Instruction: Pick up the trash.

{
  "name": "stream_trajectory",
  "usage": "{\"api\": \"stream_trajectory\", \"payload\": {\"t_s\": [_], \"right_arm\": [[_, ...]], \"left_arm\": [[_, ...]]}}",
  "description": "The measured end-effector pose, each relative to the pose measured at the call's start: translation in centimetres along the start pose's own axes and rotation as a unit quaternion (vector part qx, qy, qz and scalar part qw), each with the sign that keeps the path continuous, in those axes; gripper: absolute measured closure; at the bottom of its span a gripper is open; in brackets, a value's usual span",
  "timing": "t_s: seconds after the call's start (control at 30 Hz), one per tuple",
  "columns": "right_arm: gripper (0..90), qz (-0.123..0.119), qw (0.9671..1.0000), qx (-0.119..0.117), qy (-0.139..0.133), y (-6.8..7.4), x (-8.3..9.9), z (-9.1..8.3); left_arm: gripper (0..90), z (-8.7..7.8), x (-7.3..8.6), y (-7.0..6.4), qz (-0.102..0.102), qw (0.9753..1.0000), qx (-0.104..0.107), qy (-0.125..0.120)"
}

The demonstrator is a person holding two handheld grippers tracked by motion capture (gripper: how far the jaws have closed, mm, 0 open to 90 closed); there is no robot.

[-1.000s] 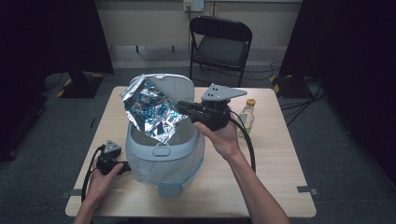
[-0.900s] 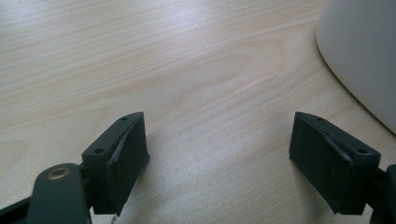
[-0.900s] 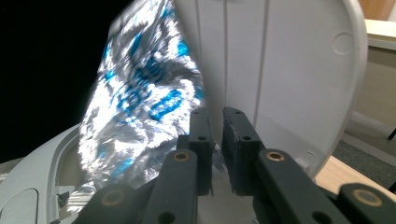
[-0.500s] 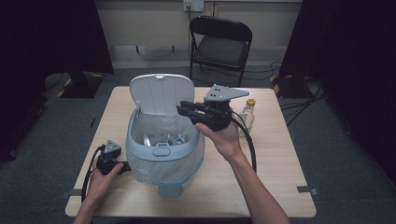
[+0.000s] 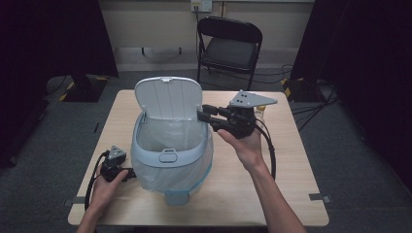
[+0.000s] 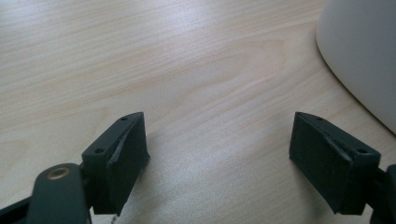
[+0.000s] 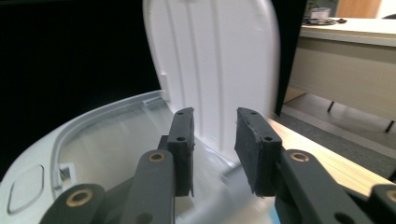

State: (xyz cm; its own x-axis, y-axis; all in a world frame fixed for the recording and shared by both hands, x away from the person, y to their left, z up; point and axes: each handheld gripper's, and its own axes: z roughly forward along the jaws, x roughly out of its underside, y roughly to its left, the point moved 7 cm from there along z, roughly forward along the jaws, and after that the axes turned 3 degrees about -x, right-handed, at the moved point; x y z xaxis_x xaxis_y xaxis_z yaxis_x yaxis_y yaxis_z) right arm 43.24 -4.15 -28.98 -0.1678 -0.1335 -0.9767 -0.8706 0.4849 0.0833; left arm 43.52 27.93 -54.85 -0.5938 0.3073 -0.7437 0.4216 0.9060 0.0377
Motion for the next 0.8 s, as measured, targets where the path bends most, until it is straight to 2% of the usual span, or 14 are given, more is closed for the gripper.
{"api": "stream_trajectory", "payload": {"t_s": [0.23,0.43,0.57,0.7,0.8], "right_arm": [[59.6,0.019,0.9993,0.031,-0.004,-2.0,1.2,-2.6],[51.8,0.035,0.9980,0.052,0.011,-3.5,3.2,-3.6],[45.1,0.045,0.9961,0.074,0.020,-4.5,4.6,-4.0],[43.4,0.052,0.9940,0.090,0.032,-5.4,6.2,-4.5],[42.0,0.064,0.9914,0.103,0.049,-6.5,8.2,-5.1]], "left_arm": [[18.9,0.0,0.0,0.0,0.000,1.0000,0.000,0.000],[18.9,0.0,0.0,0.0,0.000,1.0000,0.000,0.000],[18.9,0.0,0.0,0.0,0.000,1.0000,0.000,0.000],[18.9,0.0,0.0,0.0,0.000,1.0000,0.000,0.000],[18.9,0.0,0.0,0.0,0.001,1.0000,0.000,0.001]]}}
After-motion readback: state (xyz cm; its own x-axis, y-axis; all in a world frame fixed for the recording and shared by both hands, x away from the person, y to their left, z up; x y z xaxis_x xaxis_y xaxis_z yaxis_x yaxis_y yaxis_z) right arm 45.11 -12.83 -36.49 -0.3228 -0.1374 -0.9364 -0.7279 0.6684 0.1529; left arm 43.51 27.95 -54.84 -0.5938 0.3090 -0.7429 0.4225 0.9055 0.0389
